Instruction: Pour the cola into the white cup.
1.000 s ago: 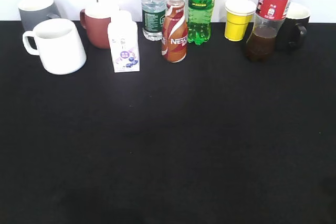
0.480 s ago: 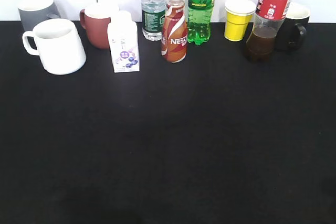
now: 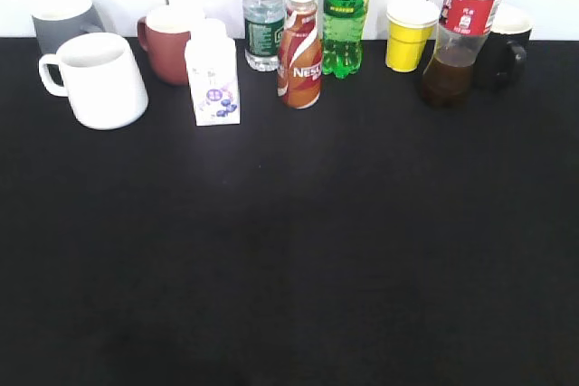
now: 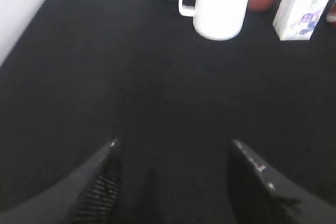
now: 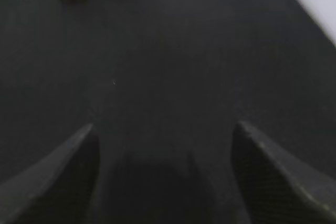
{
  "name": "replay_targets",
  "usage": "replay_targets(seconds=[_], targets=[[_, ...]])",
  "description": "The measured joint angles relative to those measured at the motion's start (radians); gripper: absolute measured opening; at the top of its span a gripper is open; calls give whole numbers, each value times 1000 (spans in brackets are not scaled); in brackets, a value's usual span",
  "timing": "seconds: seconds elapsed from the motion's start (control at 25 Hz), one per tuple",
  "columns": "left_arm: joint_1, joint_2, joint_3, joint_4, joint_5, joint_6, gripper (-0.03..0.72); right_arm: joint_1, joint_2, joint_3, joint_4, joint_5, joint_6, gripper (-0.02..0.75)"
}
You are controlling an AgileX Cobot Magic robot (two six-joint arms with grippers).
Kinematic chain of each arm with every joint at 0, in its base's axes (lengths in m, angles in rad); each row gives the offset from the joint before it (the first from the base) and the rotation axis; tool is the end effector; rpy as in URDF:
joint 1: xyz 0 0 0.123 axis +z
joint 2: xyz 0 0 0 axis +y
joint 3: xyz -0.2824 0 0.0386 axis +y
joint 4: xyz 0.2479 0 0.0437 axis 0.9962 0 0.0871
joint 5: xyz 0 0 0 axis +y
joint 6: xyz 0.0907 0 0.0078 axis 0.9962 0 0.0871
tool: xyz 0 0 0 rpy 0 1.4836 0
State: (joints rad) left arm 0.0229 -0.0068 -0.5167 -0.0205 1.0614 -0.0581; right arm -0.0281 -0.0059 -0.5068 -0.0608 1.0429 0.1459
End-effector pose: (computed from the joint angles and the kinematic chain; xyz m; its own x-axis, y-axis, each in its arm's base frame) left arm -0.0079 -0.0018 0.2817 -0.4339 -0.0780 -0.8976 -0.0364 0.9970 -0.0690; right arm -0.0061 -0.0046 0.2806 -0.4162 0.1266 -0.9004 0.1242 0.9889 0.0816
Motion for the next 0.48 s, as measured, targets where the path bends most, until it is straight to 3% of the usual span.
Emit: replay_targets(seconds=[0.48], targets=[[0,0,0,0,0,0,440,0,-2,1,7,1,-4,593]])
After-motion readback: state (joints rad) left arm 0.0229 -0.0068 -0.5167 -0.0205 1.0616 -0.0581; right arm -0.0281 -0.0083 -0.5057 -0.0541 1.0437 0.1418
